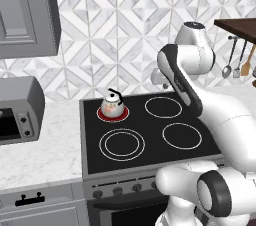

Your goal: Turn off the rear left burner of the stove.

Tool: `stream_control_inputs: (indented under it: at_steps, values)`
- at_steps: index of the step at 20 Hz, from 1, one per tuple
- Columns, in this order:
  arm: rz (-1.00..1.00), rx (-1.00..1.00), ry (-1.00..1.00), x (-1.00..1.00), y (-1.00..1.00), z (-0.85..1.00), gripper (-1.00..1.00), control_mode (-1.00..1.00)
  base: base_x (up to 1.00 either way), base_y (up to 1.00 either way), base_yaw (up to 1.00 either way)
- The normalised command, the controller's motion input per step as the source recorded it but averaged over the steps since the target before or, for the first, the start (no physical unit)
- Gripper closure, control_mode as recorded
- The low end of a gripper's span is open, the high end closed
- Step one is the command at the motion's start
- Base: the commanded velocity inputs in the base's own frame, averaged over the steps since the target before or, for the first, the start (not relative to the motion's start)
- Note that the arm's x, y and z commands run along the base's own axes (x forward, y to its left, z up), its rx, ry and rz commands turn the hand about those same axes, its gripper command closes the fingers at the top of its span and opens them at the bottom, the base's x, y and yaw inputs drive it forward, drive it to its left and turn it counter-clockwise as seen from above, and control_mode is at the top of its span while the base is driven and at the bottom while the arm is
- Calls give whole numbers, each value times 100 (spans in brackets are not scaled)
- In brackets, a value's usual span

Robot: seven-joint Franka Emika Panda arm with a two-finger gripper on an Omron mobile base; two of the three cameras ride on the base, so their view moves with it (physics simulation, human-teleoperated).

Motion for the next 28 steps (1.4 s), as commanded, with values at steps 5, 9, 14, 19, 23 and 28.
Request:
stream_control_inputs:
  at_steps: [5, 9, 14, 19, 23, 28]
  values:
    - [0, 0, -3, -32, 0, -8, -100, -100, 0, 0, 0]
    - [0, 0, -5, -56, 0, -18, -100, -100, 0, 0, 0]
    - [1, -1, -8, -47, 14, -22, -100, -100, 0, 0, 0]
    - [0, -2, -1, -37, 27, -24, -100, -100, 0, 0, 0]
    - [0, 0, 0, -23, 7, -13, -100, -100, 0, 0, 0]
    - [0, 0, 0, -4, 0, -2, -100, -100, 0, 0, 0]
